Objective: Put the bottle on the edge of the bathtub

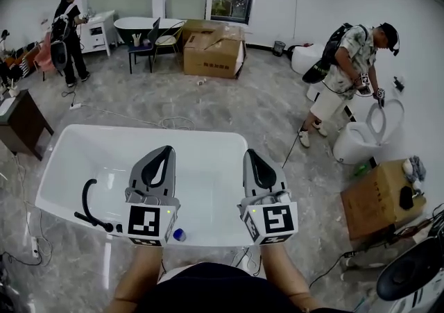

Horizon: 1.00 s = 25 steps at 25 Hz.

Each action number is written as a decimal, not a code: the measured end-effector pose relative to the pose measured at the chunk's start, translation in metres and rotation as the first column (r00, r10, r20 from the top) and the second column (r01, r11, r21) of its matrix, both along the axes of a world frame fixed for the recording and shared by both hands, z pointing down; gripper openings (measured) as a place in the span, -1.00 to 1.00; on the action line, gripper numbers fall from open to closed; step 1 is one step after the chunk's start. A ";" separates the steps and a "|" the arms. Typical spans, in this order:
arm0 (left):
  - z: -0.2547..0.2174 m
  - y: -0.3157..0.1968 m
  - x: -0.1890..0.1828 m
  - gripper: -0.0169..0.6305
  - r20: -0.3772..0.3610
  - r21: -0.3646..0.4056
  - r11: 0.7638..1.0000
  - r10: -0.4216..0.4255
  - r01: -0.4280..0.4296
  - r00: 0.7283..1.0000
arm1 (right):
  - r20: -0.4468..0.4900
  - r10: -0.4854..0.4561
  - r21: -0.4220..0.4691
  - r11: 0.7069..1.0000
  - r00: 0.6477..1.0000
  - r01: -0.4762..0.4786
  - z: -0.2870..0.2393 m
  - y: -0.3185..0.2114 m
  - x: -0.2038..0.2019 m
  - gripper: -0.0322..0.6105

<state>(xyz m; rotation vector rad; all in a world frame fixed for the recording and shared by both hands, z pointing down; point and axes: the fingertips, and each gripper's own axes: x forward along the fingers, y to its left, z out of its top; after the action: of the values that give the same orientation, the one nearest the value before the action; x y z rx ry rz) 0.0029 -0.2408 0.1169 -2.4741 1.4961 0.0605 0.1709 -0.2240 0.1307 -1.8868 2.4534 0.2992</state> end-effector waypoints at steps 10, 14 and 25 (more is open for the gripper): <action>0.007 0.009 0.005 -0.94 -0.009 0.024 0.999 -0.039 0.039 0.999 | -0.005 -0.048 0.002 0.999 0.999 0.048 0.013 0.005 0.000 -0.90; 0.008 0.009 0.011 -0.94 0.000 0.024 0.999 -0.032 0.032 0.999 | 0.020 -0.047 0.027 0.999 0.999 0.046 0.006 0.007 0.004 -0.90; 0.009 0.003 -0.002 -0.94 -0.002 0.022 1.000 -0.008 0.008 1.000 | 0.020 -0.022 0.045 0.999 1.000 0.021 0.001 0.001 -0.013 -0.90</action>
<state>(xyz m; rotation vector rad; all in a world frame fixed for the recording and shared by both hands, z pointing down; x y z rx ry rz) 0.0004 -0.2377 0.1260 -2.4514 1.4986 0.0770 0.1584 -0.2231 0.1319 -1.8356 2.4317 0.3297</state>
